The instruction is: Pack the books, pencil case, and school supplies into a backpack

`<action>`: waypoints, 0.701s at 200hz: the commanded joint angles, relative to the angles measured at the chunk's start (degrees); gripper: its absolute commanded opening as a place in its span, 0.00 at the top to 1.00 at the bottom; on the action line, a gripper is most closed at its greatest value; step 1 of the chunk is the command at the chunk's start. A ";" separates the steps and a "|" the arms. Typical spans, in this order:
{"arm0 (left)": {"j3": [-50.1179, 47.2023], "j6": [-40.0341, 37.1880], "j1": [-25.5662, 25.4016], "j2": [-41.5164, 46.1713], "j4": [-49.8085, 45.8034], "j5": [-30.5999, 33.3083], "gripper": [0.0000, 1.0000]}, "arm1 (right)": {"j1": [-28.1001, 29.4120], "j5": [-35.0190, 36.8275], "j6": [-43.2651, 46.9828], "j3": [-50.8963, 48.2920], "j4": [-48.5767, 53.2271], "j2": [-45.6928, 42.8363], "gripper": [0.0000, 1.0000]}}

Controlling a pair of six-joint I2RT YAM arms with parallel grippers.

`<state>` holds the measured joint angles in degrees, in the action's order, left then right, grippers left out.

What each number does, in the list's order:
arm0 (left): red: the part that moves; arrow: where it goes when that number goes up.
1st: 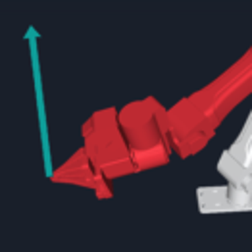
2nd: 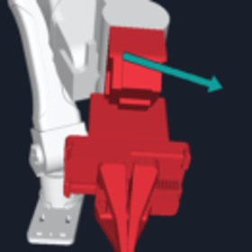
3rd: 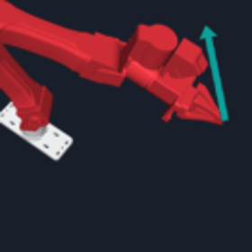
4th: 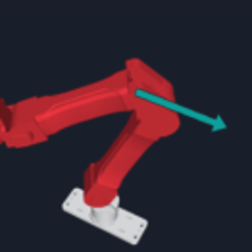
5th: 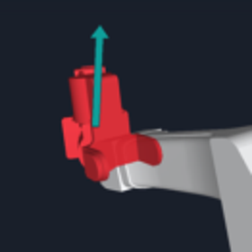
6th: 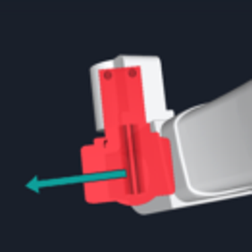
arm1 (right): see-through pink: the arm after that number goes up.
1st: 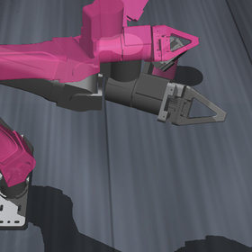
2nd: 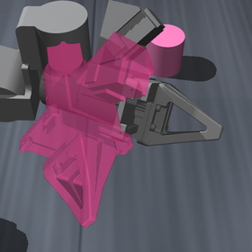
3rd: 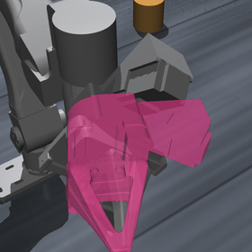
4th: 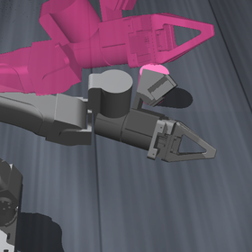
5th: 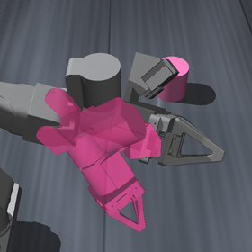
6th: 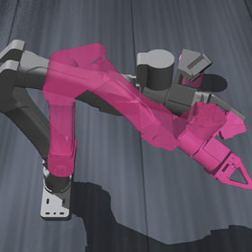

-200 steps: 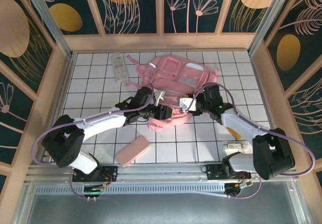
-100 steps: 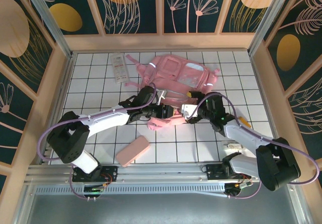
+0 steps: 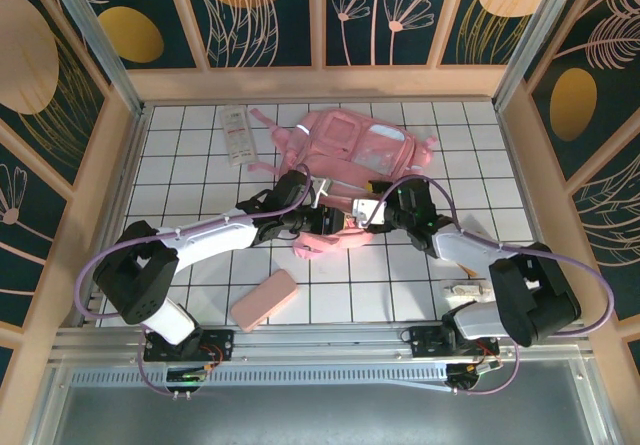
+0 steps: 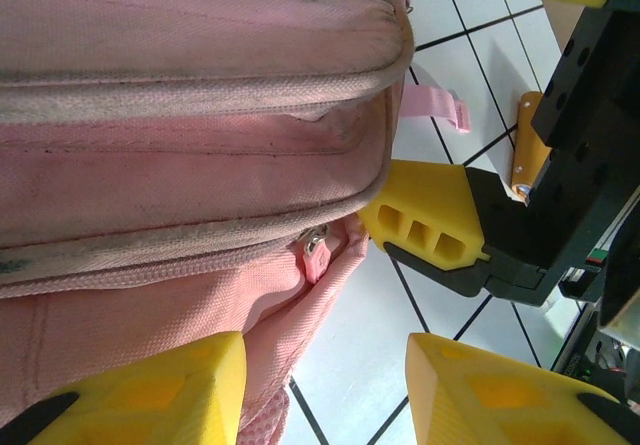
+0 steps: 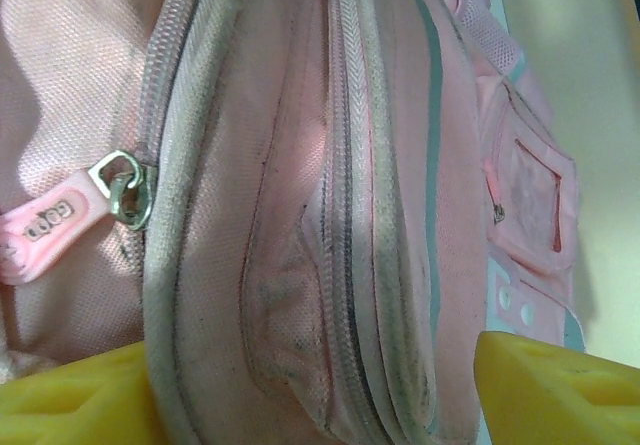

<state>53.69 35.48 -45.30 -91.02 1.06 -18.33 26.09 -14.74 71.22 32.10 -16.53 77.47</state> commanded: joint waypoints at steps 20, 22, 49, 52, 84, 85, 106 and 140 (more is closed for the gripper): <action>1.01 1.43 0.04 -0.53 1.23 -0.47 0.55 | 0.53 2.62 -0.86 -1.65 -6.66 -0.82 0.19; 1.01 1.43 -0.01 -0.60 1.23 -0.52 0.55 | 0.76 3.01 -0.90 -1.96 -7.41 -0.70 0.19; 1.41 1.58 -0.01 -1.65 2.53 -1.53 0.55 | 2.25 8.00 -2.43 -3.79 -15.71 0.68 0.38; 1.53 1.65 -0.13 -1.69 2.68 -1.54 0.55 | 2.41 8.55 -2.83 -3.87 -16.59 0.81 0.41; 1.68 1.06 -0.23 -2.22 2.40 -0.31 0.55 | 3.34 7.99 -6.21 -3.57 -21.76 0.12 0.70; 1.72 1.07 -0.23 -2.27 2.39 -0.13 0.55 | 3.35 7.89 -6.37 -3.46 -21.64 0.09 0.71; 4.63 0.31 -0.23 -2.32 1.62 4.21 0.52 | 3.53 4.48 -9.03 -0.52 -17.45 -1.29 0.87; 6.67 0.36 -0.22 -3.77 4.69 9.97 0.50 | 4.58 1.12 -10.56 2.86 -12.85 -2.07 0.95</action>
<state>57.69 35.86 -45.34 -93.30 2.33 -13.50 29.36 -9.26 63.90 30.87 -28.67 77.62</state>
